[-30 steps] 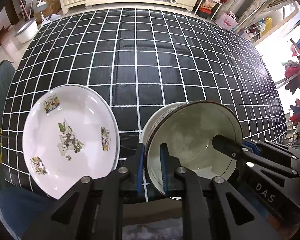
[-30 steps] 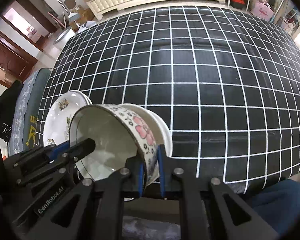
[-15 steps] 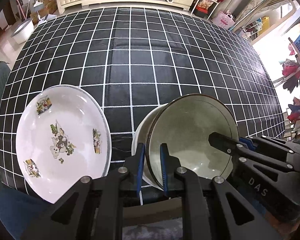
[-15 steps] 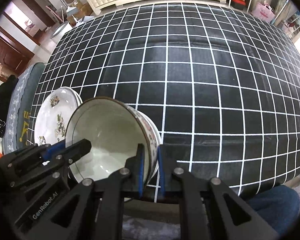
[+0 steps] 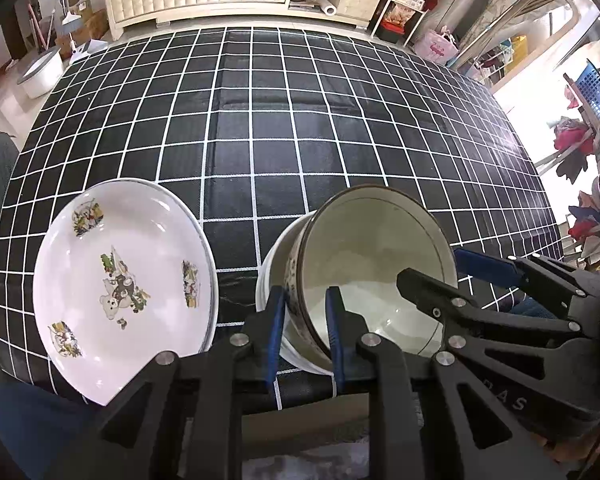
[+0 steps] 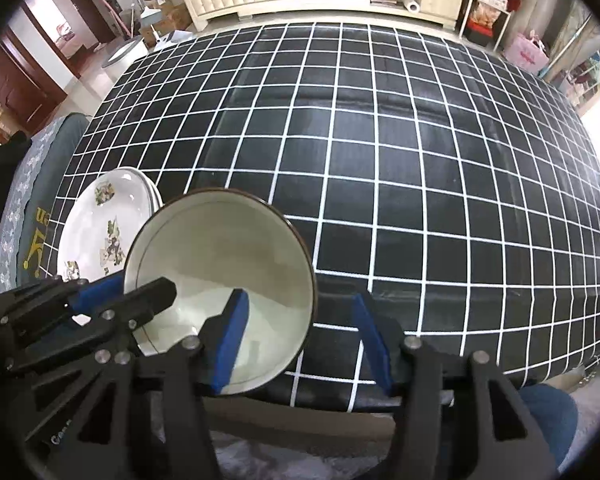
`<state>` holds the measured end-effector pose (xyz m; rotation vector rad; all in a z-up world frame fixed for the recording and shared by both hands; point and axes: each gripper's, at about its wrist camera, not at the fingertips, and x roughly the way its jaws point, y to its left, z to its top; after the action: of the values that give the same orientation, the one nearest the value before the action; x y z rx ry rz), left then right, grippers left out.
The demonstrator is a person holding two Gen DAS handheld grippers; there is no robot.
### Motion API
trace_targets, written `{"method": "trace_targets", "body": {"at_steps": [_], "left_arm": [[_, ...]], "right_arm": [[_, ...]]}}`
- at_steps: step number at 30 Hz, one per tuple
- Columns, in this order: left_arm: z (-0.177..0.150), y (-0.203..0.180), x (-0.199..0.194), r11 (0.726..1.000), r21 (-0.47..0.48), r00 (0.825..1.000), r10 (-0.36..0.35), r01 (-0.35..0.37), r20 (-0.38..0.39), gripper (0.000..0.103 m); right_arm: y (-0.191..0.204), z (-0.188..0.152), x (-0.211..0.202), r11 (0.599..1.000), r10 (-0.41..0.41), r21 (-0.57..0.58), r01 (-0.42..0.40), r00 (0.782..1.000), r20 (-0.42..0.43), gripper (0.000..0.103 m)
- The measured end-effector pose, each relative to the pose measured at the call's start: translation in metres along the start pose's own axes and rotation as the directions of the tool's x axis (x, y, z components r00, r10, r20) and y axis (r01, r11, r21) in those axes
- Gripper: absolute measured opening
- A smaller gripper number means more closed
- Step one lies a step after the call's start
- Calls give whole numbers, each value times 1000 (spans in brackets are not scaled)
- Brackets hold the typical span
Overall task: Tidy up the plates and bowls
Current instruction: 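Lower the patterned bowl into the white bowl and open left tool, then grip the rim of the nested bowl stack with the left tool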
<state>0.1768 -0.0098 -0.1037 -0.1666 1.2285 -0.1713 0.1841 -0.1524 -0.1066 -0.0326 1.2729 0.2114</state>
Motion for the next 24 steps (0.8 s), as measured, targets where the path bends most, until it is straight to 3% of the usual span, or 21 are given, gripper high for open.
{"method": "trace_targets", "body": {"at_steps": [8,12,20,24], "left_arm": [[-2,9,-20,1000,-1,999,-14,14,44,24],[-5,15,-38,999,-2,995,-33,33,90,40],[-15,14,-66,999,21,990,-42,40,134,49],[-20,12,-70,997,40,988,-77,72,133,64]], "right_arm": [[7,-2,-8,1000,23,-12,-23,1000,21,63],[11,-2,-25,999,17,-29,-15,997,72,65],[8,-7,-49,999,49,8,-50,990,136,72],[6,-10,-50,997,56,35,-62,986,154,81]]}}
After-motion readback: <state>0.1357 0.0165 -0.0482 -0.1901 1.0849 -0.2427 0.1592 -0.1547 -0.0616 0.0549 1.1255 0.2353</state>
